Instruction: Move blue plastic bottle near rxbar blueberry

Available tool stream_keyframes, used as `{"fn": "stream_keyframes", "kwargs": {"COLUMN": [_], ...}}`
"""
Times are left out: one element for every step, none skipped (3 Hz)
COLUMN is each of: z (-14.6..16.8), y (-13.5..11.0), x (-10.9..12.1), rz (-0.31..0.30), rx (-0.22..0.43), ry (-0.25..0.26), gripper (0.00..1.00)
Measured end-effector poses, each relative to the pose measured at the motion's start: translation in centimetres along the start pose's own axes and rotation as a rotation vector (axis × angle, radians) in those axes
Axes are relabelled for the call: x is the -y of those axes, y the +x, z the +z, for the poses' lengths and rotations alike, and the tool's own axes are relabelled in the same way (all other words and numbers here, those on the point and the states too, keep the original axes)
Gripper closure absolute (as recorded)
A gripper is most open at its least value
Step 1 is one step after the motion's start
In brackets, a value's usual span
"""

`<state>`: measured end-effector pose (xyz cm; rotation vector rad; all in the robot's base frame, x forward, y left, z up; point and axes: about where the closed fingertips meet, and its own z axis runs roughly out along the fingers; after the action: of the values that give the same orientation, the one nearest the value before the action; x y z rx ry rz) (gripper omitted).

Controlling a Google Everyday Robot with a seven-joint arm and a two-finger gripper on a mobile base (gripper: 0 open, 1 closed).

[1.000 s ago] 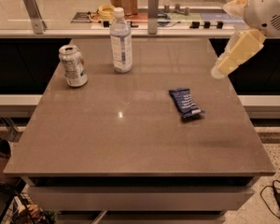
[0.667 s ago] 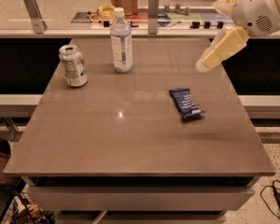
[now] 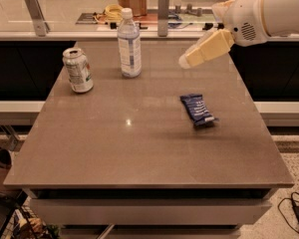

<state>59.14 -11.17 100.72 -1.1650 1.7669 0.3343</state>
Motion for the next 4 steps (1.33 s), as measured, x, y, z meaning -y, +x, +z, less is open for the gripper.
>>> {"fn": "stream_keyframes", "kwargs": {"z": [0.0, 2.8, 5.8, 8.1], "y": [0.0, -0.7, -1.0, -1.6], "x": [0.0, -0.2, -0.5, -0.9], "rz": [0.0, 0.002, 0.028, 0.051], "rx": [0.0, 0.039, 0.117, 0.197], "ry": [0.0, -0.031, -0.057, -0.061], "gripper": [0.0, 0.0, 0.0, 0.0]}}
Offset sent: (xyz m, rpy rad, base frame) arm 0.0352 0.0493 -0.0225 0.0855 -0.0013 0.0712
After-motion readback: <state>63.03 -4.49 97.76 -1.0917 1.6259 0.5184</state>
